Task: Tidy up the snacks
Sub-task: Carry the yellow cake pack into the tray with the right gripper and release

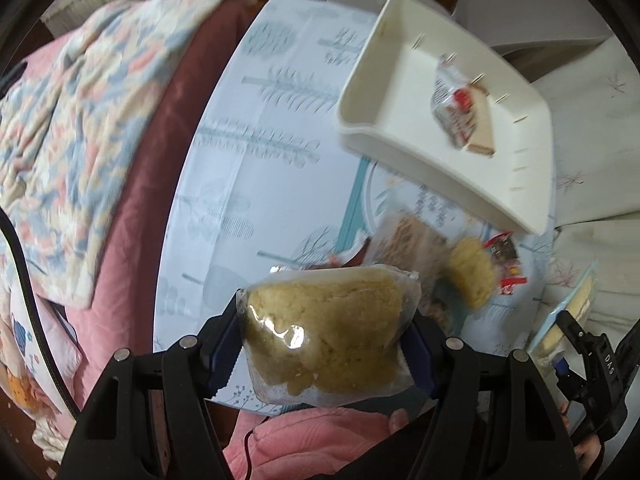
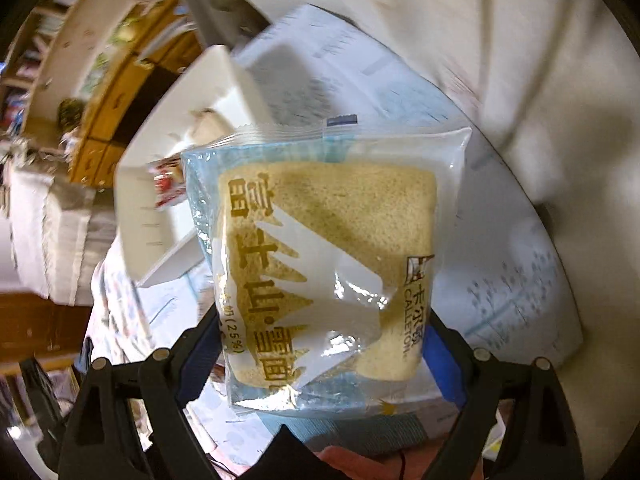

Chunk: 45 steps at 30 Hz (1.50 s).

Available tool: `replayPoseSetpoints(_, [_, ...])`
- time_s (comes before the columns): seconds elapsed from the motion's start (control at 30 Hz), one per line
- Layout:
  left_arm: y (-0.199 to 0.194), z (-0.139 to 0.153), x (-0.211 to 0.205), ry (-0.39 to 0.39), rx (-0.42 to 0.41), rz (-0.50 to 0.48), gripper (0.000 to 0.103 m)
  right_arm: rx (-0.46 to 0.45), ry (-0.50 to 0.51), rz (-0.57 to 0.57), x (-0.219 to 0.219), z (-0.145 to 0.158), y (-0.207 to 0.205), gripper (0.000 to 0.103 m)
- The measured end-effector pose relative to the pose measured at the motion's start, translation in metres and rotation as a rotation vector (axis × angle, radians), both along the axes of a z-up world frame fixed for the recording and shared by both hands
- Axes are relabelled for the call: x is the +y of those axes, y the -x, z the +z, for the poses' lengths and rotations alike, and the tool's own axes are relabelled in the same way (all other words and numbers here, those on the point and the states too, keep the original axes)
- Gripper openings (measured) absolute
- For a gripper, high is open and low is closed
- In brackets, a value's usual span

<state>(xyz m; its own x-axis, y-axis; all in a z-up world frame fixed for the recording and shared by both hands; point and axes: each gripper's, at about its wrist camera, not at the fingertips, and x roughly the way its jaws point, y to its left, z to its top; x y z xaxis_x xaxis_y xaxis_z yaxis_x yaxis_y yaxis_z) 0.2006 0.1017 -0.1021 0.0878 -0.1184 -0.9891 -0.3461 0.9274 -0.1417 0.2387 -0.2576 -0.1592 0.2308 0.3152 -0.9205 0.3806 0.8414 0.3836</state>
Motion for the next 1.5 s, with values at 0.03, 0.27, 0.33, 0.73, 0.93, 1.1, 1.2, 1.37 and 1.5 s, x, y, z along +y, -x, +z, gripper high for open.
replayPoseSetpoints(0.03, [-0.003,0.005,-0.003,-0.005,-0.014,-0.005,0.069,-0.010,-0.001,0.013,0.003,0.001,-0.004,0.091])
replayPoseSetpoints(0.27, [-0.036,0.032,-0.027,-0.018,-0.105,-0.031,0.069,-0.114,-0.017,0.100,0.003,0.029,-0.015,0.091])
replayPoseSetpoints(0.33, [-0.046,0.035,-0.032,-0.010,-0.128,-0.035,0.069,-0.140,-0.018,0.123,0.005,0.033,-0.024,0.091])
replayPoseSetpoints(0.73, [-0.096,0.030,-0.051,0.052,-0.280,-0.062,0.069,-0.249,-0.042,0.234,0.021,0.035,-0.060,0.091])
replayPoseSetpoints(0.93, [-0.109,0.015,-0.055,0.040,-0.307,-0.111,0.069,-0.227,-0.088,0.262,0.024,0.022,-0.072,0.092])
replayPoseSetpoints(1.1, [-0.114,0.009,-0.058,0.053,-0.306,-0.135,0.072,-0.228,-0.109,0.281,0.028,0.018,-0.075,0.093])
replayPoseSetpoints(1.2, [-0.115,0.007,-0.058,0.071,-0.298,-0.147,0.091,-0.213,-0.114,0.290,0.031,0.015,-0.076,0.094])
replayPoseSetpoints(1.37, [-0.110,0.013,-0.054,0.088,-0.321,-0.157,0.093,-0.195,-0.130,0.273,0.031,0.016,-0.073,0.103])
replayPoseSetpoints(1.5, [-0.100,0.019,-0.047,0.097,-0.329,-0.153,0.093,-0.226,-0.124,0.284,0.035,0.026,-0.068,0.103])
